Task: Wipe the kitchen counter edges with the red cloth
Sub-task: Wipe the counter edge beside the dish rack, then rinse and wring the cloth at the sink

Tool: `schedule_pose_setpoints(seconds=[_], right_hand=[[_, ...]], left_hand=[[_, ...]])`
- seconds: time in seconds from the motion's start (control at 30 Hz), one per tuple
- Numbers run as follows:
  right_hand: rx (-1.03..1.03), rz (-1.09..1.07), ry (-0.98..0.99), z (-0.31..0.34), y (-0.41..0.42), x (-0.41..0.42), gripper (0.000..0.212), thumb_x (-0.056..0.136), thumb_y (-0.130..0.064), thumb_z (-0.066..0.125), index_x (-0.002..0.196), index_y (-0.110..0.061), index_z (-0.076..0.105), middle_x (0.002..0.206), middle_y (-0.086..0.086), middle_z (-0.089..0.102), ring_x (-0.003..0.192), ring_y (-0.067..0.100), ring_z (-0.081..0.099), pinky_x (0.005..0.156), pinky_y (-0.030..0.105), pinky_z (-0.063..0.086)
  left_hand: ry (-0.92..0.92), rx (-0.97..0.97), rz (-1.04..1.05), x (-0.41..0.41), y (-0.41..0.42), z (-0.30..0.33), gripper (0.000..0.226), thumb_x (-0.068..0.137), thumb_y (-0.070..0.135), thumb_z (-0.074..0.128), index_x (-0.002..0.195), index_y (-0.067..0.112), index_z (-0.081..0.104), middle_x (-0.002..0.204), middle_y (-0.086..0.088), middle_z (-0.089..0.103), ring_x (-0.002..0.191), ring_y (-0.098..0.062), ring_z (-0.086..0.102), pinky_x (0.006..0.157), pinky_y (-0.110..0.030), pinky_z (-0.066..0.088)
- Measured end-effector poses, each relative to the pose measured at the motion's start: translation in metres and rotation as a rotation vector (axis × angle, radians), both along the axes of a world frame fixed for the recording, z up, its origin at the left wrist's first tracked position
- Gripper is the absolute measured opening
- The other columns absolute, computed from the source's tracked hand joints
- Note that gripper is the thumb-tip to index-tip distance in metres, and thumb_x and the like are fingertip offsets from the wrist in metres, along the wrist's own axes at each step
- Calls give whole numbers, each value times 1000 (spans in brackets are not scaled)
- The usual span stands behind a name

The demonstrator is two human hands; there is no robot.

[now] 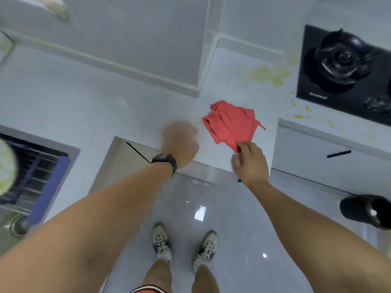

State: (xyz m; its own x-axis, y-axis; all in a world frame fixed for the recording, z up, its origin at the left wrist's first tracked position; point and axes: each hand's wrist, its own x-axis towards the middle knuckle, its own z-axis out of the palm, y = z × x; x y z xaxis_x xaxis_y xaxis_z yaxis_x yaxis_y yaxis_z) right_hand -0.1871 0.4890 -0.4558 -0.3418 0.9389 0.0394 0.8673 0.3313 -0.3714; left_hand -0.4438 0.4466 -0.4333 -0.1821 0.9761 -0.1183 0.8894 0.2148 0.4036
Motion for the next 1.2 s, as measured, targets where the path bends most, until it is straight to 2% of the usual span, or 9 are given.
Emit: schedule_pose_setpoints(seconds=[0.1,0.27,0.47,0.63,0.83,0.97,1.07,1.13,1.2], right_hand=[[-75,-32,-54,6,6,-7,25,93,-12,62,117,-7,67,114,19,62,99,43,57,77,45,49],[-151,-68,-149,51,40,-28,25,97,-6,46,111,-3,67,111,21,62,107,42,56,79,44,45],[155,15,-108,159,63,-60,21,98,-12,54,106,-6,72,104,15,68,101,41,56,79,49,49],[153,12,120,256,56,-92,22,104,-16,43,111,-12,64,95,11,69,88,34,62,75,44,52],[193,117,377,341,24,-136,20,108,-19,46,116,-15,64,98,2,69,89,23,63,81,36,48],[197,222,505,378,1,-182,18,106,-20,51,113,-21,68,89,-6,66,85,16,60,76,27,42],[146,345,576,397,-21,-217,16,105,-20,55,111,-22,70,87,-5,68,80,13,61,69,8,39],[117,473,572,409,-38,-241,16,105,-21,56,112,-22,70,95,-3,72,85,13,63,74,11,43],[89,589,555,421,-54,-263,17,106,-21,55,113,-23,71,102,-4,72,92,13,63,82,24,47]], left_hand=[[-19,-35,-164,20,-45,15,25,90,28,56,113,27,66,130,5,51,126,-26,37,101,-39,23],[18,-136,-334,23,-78,43,20,94,29,53,107,29,67,125,9,54,124,-23,37,102,-41,26],[30,-58,-128,-4,-53,119,22,97,29,46,104,32,67,111,8,57,111,-22,44,91,-38,29],[47,40,-90,-30,-43,194,22,99,28,42,102,29,64,102,6,59,98,-22,52,95,-39,35],[-266,169,50,-57,-56,255,14,95,33,55,107,29,62,108,9,61,96,-16,61,90,-37,50],[-485,187,117,-81,-77,276,40,92,41,65,128,32,52,117,9,53,98,-9,59,82,-29,50],[-688,149,126,-93,-96,284,57,89,42,73,140,32,47,121,10,56,103,-7,62,82,-22,49],[-705,162,129,-103,-110,288,59,85,44,75,137,36,48,122,10,61,104,-11,66,90,-30,53],[-666,226,201,-115,-126,293,49,87,42,74,131,36,53,118,12,65,100,-10,66,87,-31,52]])
